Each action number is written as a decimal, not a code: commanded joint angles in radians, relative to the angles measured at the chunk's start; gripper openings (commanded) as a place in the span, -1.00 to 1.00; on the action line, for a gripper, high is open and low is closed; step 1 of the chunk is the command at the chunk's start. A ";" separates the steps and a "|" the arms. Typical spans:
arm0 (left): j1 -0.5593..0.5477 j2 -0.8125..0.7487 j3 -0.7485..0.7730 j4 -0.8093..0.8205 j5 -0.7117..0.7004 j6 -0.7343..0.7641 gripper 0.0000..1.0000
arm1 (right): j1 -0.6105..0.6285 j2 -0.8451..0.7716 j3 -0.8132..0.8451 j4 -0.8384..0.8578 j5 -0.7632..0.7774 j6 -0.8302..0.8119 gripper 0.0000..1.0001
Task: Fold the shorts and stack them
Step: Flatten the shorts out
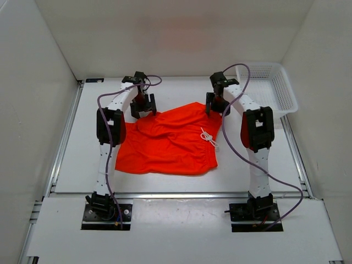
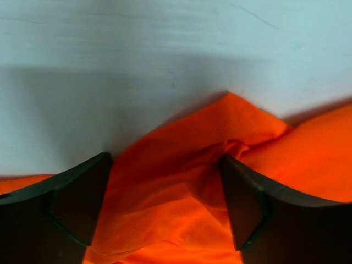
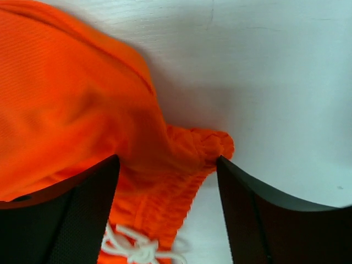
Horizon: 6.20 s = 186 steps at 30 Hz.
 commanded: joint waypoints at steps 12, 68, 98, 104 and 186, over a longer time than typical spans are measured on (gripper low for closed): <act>0.061 -0.128 0.127 0.064 0.230 -0.049 -0.80 | -0.033 0.031 0.232 0.025 -0.066 -0.028 -0.99; 0.159 -0.811 -1.326 0.469 0.085 -0.302 -0.80 | 0.000 -0.501 -0.949 0.543 -0.375 0.404 -1.00; 0.014 -0.310 -0.248 0.115 0.041 -0.148 0.47 | -0.014 -0.809 -0.808 0.189 0.051 0.328 -0.41; 0.014 -0.112 -0.095 0.089 0.032 -0.148 0.89 | -0.111 -0.512 -0.598 0.214 -0.149 0.177 -0.03; 0.024 0.171 0.290 0.103 -0.143 0.013 -0.56 | -0.065 0.066 0.105 0.048 -0.070 0.096 0.39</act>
